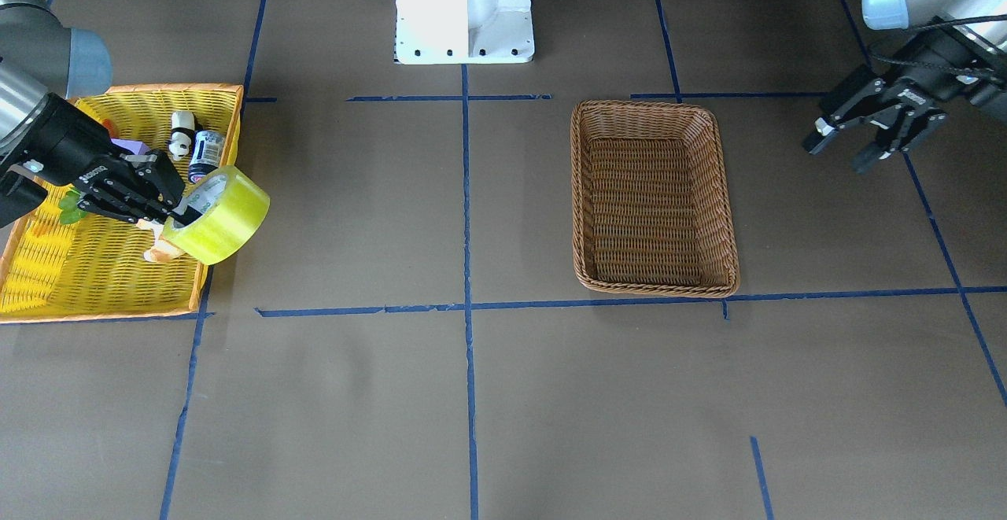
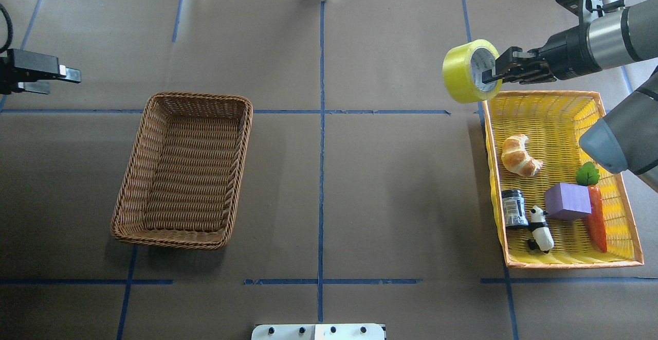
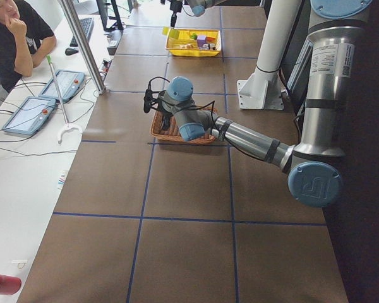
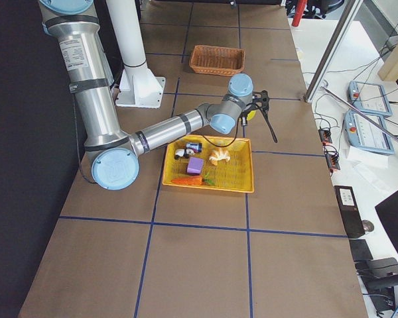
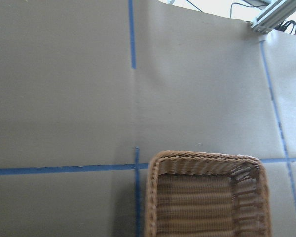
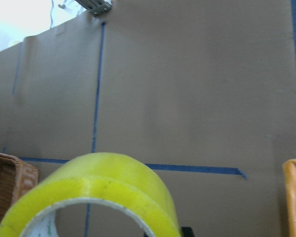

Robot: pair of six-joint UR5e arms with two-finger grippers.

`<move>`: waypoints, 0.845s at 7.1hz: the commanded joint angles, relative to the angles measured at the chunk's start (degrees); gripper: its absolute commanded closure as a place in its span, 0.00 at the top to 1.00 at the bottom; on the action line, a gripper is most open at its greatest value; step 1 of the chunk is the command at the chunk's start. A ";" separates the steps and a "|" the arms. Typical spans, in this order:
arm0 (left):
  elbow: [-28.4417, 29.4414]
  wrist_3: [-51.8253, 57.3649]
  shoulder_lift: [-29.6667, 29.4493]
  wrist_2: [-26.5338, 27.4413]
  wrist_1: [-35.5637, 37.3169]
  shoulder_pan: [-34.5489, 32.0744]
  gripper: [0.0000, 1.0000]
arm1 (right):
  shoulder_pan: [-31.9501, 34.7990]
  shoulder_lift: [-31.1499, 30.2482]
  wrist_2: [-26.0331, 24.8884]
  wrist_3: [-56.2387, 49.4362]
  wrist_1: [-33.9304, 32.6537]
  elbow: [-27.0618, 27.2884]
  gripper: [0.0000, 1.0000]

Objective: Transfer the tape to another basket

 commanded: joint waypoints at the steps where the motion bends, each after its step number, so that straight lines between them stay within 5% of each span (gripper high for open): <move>1: -7.38 -21.22 -2.89 7.50 -3.26 9.76 1.00 | -1.99 -0.59 -0.13 10.29 14.24 0.05 0.00; 4: -12.26 -32.56 -11.93 19.46 -5.36 25.05 1.00 | -5.85 -0.59 -0.13 19.87 32.51 -0.03 0.00; 6: -12.35 -42.43 -15.81 21.86 -14.46 29.83 1.00 | -8.32 -0.59 0.05 25.30 40.61 1.36 0.00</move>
